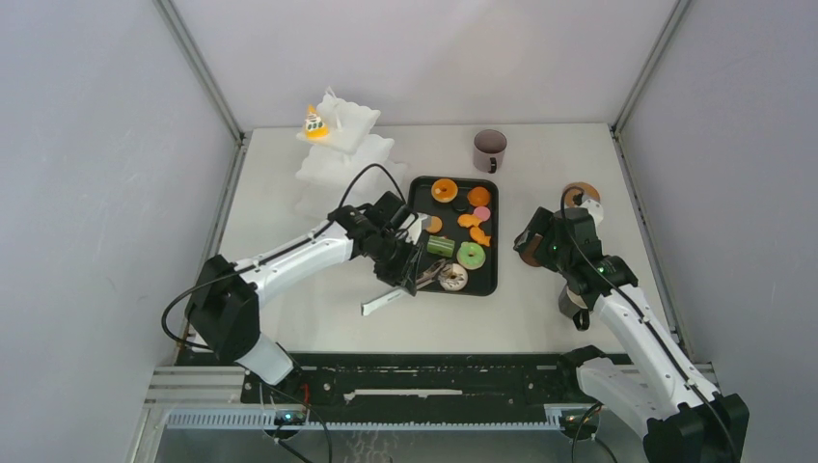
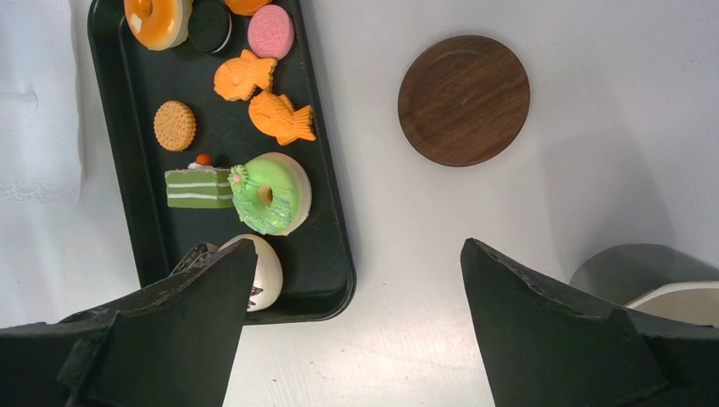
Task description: Serve the afternoon tea
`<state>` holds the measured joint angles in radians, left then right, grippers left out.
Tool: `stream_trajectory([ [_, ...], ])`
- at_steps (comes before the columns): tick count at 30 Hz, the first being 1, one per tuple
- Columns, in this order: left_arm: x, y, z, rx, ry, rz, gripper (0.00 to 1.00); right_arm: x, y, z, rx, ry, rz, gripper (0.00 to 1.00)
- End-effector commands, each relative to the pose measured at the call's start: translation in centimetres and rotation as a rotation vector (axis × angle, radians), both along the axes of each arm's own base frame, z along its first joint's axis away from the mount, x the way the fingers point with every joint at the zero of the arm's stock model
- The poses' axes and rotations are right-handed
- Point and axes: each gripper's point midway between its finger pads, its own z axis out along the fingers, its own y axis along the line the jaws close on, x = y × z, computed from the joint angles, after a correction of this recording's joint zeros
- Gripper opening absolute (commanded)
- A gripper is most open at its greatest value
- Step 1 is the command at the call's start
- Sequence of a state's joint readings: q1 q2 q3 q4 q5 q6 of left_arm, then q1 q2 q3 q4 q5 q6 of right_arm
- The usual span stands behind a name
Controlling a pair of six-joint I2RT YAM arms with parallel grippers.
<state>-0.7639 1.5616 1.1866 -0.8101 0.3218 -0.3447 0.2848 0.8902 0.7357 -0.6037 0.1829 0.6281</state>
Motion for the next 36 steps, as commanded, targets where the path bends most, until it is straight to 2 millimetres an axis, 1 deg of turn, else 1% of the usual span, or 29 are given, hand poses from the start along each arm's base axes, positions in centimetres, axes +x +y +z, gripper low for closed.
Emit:
stream_trajectory([
  [1,1.1,-1.4,5.1,-0.097,-0.095,0.005,0.07,0.8,0.3,1.9,0.016,-0.063,-0.006,0.98],
  [4,1.6,-1.2,6.9,-0.105,-0.139,0.013,0.0,0.7,0.3,1.9,0.014,-0.062,-0.004,0.98],
  [8,2.2,-0.8,9.2,-0.115,-0.193,0.031,0.0,0.7,0.3,1.8,0.012,-0.06,-0.007,0.98],
  [11,3.1,-0.1,10.8,-0.109,-0.229,0.065,0.0,0.8,0.3,1.9,0.012,-0.065,-0.003,0.98],
  [12,3.5,0.3,11.6,-0.106,-0.245,0.079,0.0,0.9,0.3,1.9,0.012,-0.066,-0.004,0.98],
  [13,4.3,0.7,12.8,-0.108,-0.273,0.106,0.0,0.8,0.3,2.0,0.012,-0.068,-0.003,0.98],
  [14,4.9,1.3,13.7,-0.101,-0.29,0.132,0.0,0.8,0.3,1.9,0.011,-0.067,-0.005,0.98],
  [16,6.5,2.6,16.0,-0.102,-0.345,0.202,0.0,0.8,0.2,2.0,0.008,-0.069,-0.006,0.98],
  [17,7.5,3.4,17.3,-0.101,-0.382,0.246,0.0,0.8,0.2,2.0,0.007,-0.07,-0.007,0.98],
  [19,9.0,4.8,19.8,-0.111,-0.442,0.319,0.0,0.7,0.0,1.9,0.003,-0.066,-0.01,0.98],
  [22,10.8,6.8,23.2,-0.115,-0.532,0.41,0.0,0.7,0.0,1.8,0.0,-0.064,-0.013,0.98],
  [25,12.2,8.6,25.5,-0.115,-0.591,0.492,0.0,0.7,0.0,1.9,0.0,-0.068,-0.013,0.98],
  [28,13.4,9.7,27.0,-0.128,-0.621,0.545,0.0,0.8,0.0,1.8,-0.001,-0.066,-0.014,0.98],
  [29,14.0,10.5,27.3,-0.123,-0.631,0.572,0.0,0.8,0.0,1.8,-0.002,-0.064,-0.013,0.98],
  [30,14.4,10.9,27.4,-0.119,-0.635,0.586,0.0,0.8,0.0,1.7,-0.003,-0.063,-0.013,0.98],
  [33,15.5,11.8,27.0,-0.1,-0.631,0.625,0.0,0.8,-0.1,1.6,-0.006,-0.06,-0.014,0.98],
  [36,16.4,12.2,26.4,-0.091,-0.62,0.653,0.0,0.9,-0.1,1.6,-0.007,-0.062,-0.016,0.98],
])
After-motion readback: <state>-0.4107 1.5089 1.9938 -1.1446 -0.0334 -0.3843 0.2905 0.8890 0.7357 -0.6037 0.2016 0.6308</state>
